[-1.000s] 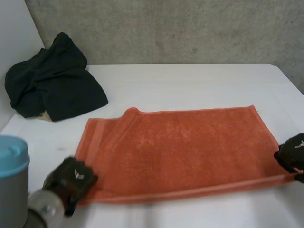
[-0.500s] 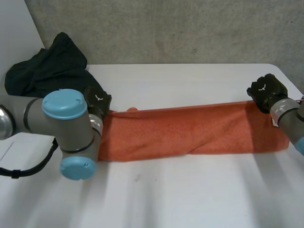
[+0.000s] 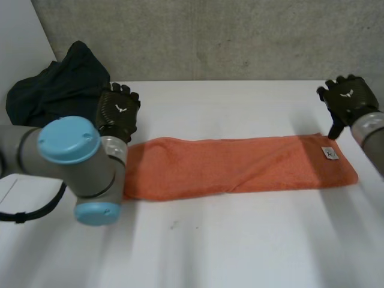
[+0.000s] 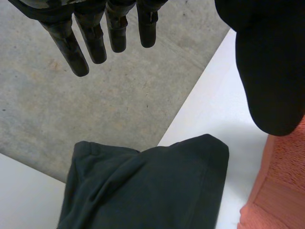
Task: Fold the laundry.
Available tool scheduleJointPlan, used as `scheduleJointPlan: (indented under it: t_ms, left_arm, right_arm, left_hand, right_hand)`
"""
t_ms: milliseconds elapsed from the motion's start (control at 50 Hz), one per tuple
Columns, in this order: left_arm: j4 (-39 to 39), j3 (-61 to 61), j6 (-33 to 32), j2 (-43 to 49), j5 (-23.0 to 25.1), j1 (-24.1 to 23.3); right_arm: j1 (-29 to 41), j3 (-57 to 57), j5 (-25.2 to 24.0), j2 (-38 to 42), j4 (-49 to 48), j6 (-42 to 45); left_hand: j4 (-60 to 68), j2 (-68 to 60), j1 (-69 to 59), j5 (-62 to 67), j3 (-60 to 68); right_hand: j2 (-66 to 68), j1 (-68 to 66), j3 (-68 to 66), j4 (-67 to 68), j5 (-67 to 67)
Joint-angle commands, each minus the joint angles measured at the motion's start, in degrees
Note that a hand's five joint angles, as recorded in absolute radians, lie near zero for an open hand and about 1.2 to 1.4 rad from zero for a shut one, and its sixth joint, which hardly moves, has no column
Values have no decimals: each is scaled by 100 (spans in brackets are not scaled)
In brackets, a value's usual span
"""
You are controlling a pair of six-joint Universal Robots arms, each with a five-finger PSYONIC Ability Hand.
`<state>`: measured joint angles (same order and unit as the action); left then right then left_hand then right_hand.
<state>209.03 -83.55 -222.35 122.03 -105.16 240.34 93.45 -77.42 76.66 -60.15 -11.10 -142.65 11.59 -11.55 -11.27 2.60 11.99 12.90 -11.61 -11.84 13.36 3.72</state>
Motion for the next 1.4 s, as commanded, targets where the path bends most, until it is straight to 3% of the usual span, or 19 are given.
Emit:
scheduleJointPlan:
  t_ms: [20,100,320,420,620,740,860,1020,1160,1320,1400]
  left_arm:
    - [32,-1092,78,-856,153,-5]
    - [41,-1383,218,-945,365,-23]
    - [41,-1515,500,-927,400,-40]
    - [41,-1568,526,-927,409,-32]
    - [32,-1620,526,-1058,400,-14]
    - [32,-1726,526,-1252,426,74]
    - [-11,-1805,535,-1340,426,74]
    - [-11,-1858,535,-1454,418,74]
    - [-11,-1875,535,-1568,383,74]
    - [-20,-2007,544,-1604,382,74]
    - [-20,-2034,579,-1595,382,56]
  right_arm:
    - [-854,-694,-1030,-427,1733,-255]
    - [-1013,-906,-1241,-314,1779,-106]
    - [-1285,-880,-1233,478,1180,448]
    - [-1373,-757,-1224,689,1119,545]
    - [-2084,-643,-767,364,565,633]
    - [-2551,-344,-679,311,495,1589]
    - [-2481,-335,-714,232,468,2329]
    - [-769,-352,-968,-426,214,1574]
    - [1200,-361,-1645,-568,-94,1415]
    - [2993,-150,-2050,319,-200,1406]
    - [3609,-36,-1927,889,-200,1407]
  left_hand:
    - [-159,155,127,-260,-199]
    - [-159,155,127,-260,-199]
    - [-159,155,127,-260,-199]
    - [-159,155,127,-260,-199]
    - [-159,155,127,-260,-199]
    - [-159,155,127,-260,-199]
    - [-159,155,127,-260,-199]
    - [-159,155,127,-260,-199]
    - [-159,155,127,-260,-199]
    - [-159,155,127,-260,-199]
    - [-159,155,127,-260,-199]
  right_hand:
    - [-65,-64,-41,-111,-147]
    - [1262,-1391,-1368,1216,1180]
    - [2593,-2722,-2698,2547,2511]
    - [6703,-6832,-6809,6657,6621]
    - [6710,-6839,-6816,6664,6628]
    - [6710,-6839,-6816,6664,6628]
    - [6710,-6839,-6816,6664,6628]
    - [6710,-6839,-6816,6664,6628]
    - [6710,-6839,-6816,6664,6628]
    - [6710,-6839,-6816,6664,6628]
    - [6710,-6839,-6816,6664,6628]
